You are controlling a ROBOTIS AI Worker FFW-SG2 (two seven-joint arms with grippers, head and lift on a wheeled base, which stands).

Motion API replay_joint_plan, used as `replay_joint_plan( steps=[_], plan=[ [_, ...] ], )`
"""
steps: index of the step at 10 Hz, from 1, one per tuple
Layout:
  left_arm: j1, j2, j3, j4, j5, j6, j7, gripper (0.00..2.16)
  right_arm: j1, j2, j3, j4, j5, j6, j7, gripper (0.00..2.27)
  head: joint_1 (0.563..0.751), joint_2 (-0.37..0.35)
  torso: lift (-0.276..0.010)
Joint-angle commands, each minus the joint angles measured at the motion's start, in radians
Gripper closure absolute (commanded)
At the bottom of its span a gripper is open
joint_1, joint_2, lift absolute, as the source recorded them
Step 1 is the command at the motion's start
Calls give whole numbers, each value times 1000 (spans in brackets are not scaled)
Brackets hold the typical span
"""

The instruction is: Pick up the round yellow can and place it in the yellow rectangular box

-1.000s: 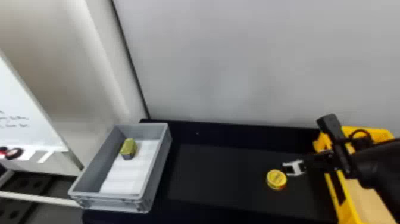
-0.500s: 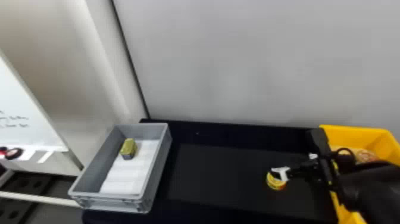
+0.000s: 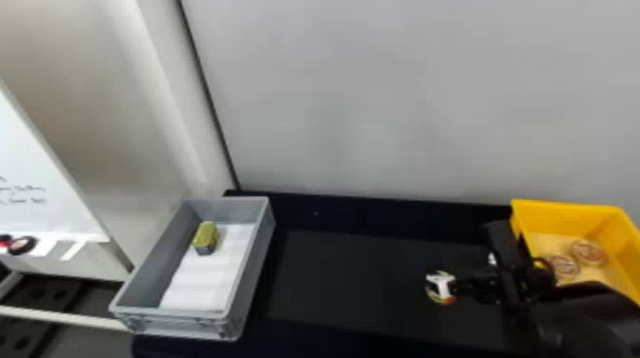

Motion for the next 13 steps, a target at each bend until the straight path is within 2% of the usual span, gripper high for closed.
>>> replay_joint_plan(
  steps=[1,5,8,13],
  plan=[
    [-2,1,-7,0,0,-5,1,450,-5,2,4,65,-43,-8,-28,117,640,167,0],
    [-5,-4,-12,2,0,-14,1,450,-28,8,1,174,-86,-36,-58,119,640,167,0],
    [-15,-6,-25,6,0,-17,1,450,-30,6,-4,200,-158,-45,-124,119,640,167,0],
    [-28,-4,-42,11,-1,-20,1,450,-35,6,18,237,-258,-79,-144,131,640,167,0]
  ],
)
